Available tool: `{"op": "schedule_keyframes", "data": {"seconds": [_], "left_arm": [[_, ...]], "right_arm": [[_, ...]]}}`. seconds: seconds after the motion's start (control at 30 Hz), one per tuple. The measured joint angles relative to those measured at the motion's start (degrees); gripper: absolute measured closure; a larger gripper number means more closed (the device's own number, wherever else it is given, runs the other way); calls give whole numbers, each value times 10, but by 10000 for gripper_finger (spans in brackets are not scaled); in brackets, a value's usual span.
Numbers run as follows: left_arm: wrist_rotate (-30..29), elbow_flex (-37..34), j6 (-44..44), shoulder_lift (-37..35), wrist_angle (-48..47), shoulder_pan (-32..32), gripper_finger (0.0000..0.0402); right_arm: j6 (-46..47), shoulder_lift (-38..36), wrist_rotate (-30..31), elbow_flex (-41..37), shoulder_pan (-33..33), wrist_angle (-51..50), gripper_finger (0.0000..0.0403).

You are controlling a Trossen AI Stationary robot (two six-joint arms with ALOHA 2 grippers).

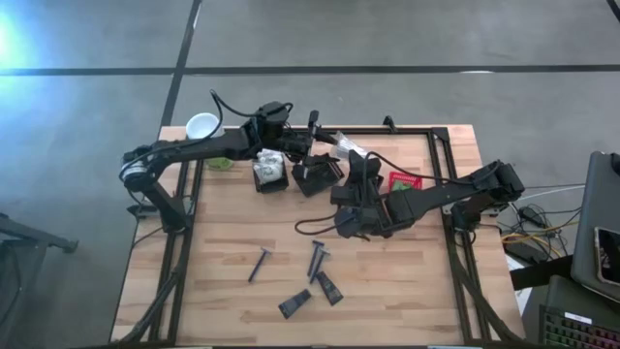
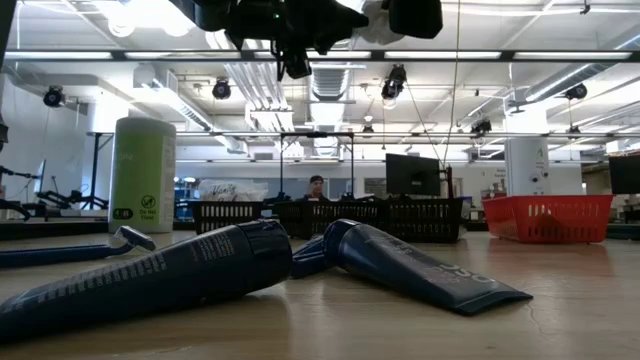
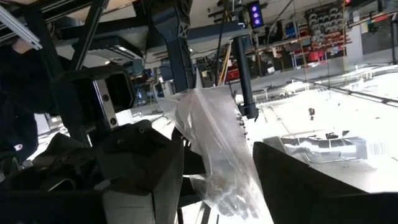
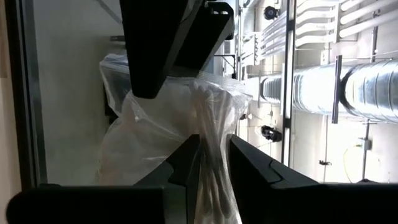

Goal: Pick & Place Travel size toiletries
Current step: Put the cotton pack into the left black bin

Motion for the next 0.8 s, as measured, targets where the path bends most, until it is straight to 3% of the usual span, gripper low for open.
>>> {"op": "schedule_keyframes", "data": {"seconds": [0.23, 0.57, 0.8], "left_arm": [[5, 0, 0, 0, 2, 0, 216], [6, 0, 12, -1, 2, 0, 307], [6, 0, 32, -1, 1, 0, 350]], "right_arm": [[0, 0, 0, 0, -1, 0, 317], [1, 0, 0, 0, -1, 0, 330], [2, 0, 0, 0, -1, 0, 319]]}}
